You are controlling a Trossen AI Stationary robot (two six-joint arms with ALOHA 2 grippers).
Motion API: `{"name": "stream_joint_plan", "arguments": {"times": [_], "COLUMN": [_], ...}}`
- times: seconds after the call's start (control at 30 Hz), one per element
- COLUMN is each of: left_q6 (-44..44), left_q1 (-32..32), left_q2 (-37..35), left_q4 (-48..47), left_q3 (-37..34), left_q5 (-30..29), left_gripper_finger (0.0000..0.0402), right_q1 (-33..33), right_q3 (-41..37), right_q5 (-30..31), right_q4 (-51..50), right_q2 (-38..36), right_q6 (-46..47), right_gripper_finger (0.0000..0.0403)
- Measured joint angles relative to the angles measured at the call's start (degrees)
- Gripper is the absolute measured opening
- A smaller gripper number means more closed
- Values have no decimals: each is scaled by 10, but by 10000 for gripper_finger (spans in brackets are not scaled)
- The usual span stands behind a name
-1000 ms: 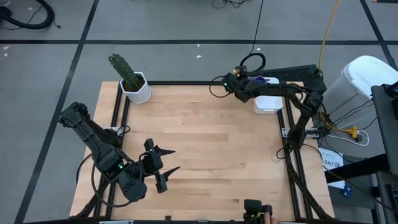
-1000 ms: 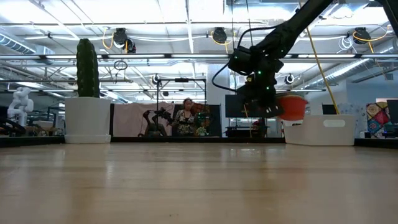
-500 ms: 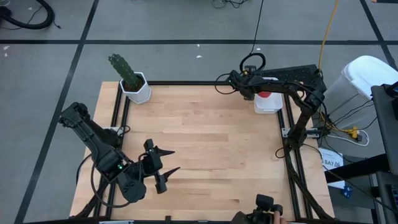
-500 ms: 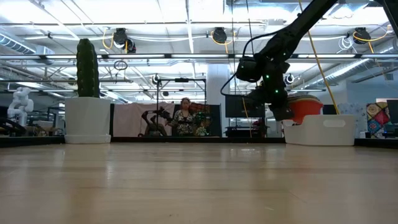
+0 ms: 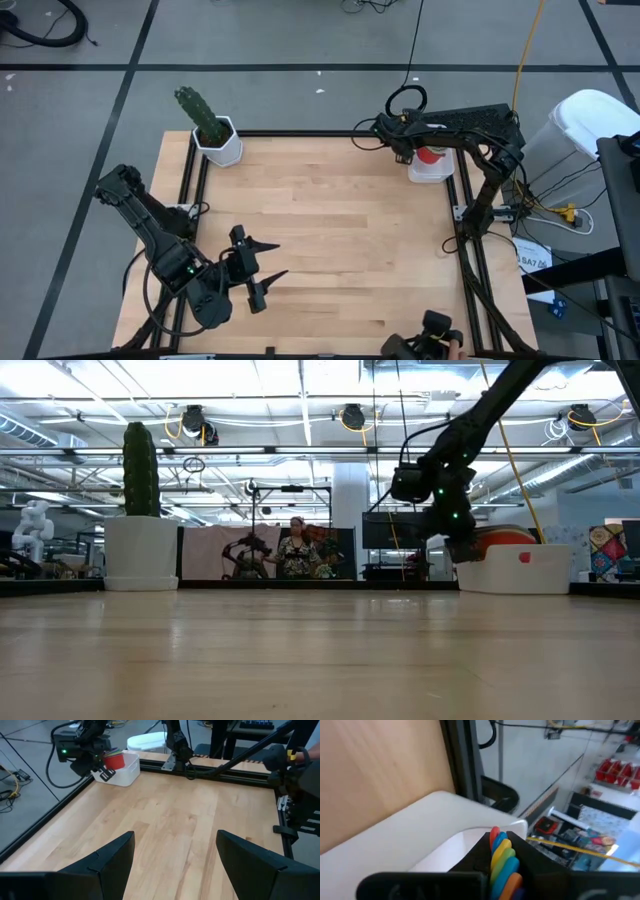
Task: Nest measuring cups in basket
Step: Put the stacked measuring cups into the white bin
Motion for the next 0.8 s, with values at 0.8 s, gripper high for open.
{"name": "stream_joint_plan", "arguments": {"times": [0.8], "left_q6": [-2], "left_q1": [0], "left_q2": [0], "left_q4": [0], "left_q3": [0], "left_q5": [-5], "left_gripper_finger": [282], "right_q1": [-31], "right_q3": [-7], "right_q5": [-55], "right_q4": [10], "right_q2": [0], "right_q6": [46], "right_gripper_finger": [22]}}
